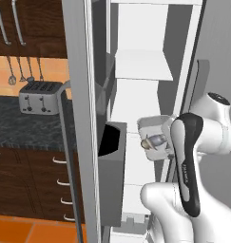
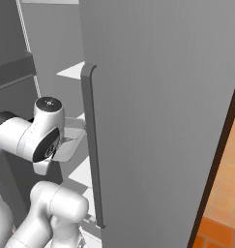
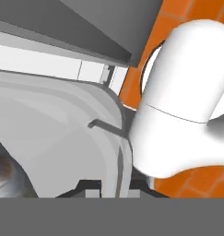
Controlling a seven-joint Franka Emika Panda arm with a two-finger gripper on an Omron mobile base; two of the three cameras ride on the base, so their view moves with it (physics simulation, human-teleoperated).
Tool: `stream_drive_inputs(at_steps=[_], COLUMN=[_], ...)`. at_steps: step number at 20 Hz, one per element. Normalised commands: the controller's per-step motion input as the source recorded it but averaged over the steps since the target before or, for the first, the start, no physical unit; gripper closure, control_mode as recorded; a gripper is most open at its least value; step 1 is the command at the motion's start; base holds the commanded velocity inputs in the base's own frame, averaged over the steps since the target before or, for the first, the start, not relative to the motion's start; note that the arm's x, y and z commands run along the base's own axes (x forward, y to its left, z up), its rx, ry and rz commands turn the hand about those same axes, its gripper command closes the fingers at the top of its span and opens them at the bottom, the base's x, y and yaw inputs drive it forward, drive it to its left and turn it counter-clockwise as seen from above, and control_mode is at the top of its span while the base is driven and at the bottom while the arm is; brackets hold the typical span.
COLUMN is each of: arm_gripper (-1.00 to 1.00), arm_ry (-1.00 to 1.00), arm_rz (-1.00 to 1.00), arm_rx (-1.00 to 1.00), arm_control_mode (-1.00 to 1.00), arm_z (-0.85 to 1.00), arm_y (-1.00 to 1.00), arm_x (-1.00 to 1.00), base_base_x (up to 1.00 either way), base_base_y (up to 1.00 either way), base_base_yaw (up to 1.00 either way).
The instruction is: Take the meat container that has the fish and place it on the second highest rack of the freezer. Then take the vegetable container that has the lime and potato and place it on the highest rack of the freezer.
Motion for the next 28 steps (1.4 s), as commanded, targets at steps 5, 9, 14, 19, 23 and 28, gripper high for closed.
stream_drive_inputs(at_steps=[5,9,14,19,23,28], arm_gripper=[1.0,1.0,1.0,1.0,1.0,1.0], arm_ry=[0.02,0.02,0.1,0.03,0.01,0.03], arm_rz=[-0.15,0.0,0.0,-0.01,0.0,0.0], arm_rx=[0.0,0.0,-0.07,-0.07,0.0,-0.01], arm_control_mode=[-1.0,-1.0,-1.0,-1.0,-1.0,-1.0], arm_z=[0.0,-0.02,-0.35,-0.18,-0.11,-0.36], arm_y=[0.03,0.0,0.0,-0.13,-0.21,-0.01], arm_x=[0.96,0.87,0.87,0.7,0.71,0.78], base_base_x=[0.0,0.0,0.0,0.0,0.0,0.0], base_base_y=[0.0,0.0,0.0,0.0,0.0,0.0], base_base_yaw=[0.0,0.0,0.0,0.0,0.0,0.0])
